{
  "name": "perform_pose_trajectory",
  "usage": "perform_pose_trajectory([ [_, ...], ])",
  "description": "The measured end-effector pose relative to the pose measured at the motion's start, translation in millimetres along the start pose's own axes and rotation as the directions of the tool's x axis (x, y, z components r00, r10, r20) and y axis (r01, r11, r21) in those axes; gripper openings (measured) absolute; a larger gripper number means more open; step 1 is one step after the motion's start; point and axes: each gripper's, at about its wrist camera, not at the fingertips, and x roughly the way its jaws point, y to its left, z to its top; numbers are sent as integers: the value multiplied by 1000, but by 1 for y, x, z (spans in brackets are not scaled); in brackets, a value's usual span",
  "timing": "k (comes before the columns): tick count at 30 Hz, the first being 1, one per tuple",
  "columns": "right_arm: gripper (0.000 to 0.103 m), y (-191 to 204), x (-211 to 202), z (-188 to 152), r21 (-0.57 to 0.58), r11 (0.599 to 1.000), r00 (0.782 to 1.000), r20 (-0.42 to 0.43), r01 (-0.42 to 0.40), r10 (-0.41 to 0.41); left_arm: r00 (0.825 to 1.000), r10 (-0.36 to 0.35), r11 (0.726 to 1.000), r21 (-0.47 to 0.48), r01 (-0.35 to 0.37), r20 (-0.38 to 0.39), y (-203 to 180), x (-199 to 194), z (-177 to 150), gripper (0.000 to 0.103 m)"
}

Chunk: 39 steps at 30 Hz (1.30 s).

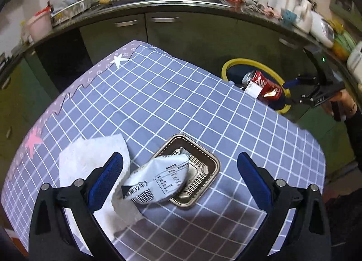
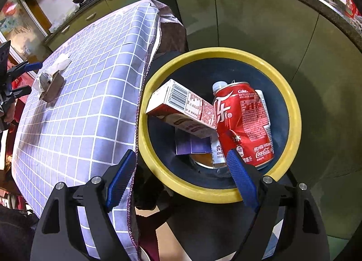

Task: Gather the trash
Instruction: 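Reach the left tool to the snack packet in the foil tray and grasp it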

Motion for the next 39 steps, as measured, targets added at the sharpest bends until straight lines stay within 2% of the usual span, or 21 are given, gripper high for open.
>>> perform_pose_trajectory([
  [3,81,2,4,1,-2,1000,1000,-10,-5,5,1000,-2,999,37,2,-2,-2,2,-1,89],
  [5,81,4,6,2,-6,1000,1000,-15,-6,6,1000,-5,999,52,5,-13,-2,4,-2,77],
  [8,81,7,9,4,-10,1000,1000,-20,-13,12,999,-30,998,59,31,-15,0,6,-3,67],
  [16,81,19,17,7,-29,999,999,-43,-25,23,999,-2,998,58,5,-42,9,14,-9,67],
  [27,81,22,21,9,-30,999,998,-56,-32,31,996,32,996,91,-24,-86,9,23,-17,56],
  [30,81,22,21,10,-31,999,998,-52,-34,33,995,41,996,84,-33,-88,10,22,-16,54],
  [31,81,23,21,10,-31,999,998,-49,-37,36,995,40,996,85,-33,-89,10,21,-16,48],
  [39,81,25,17,10,-35,998,998,-34,-47,45,997,49,997,59,-45,-57,12,6,-11,43],
])
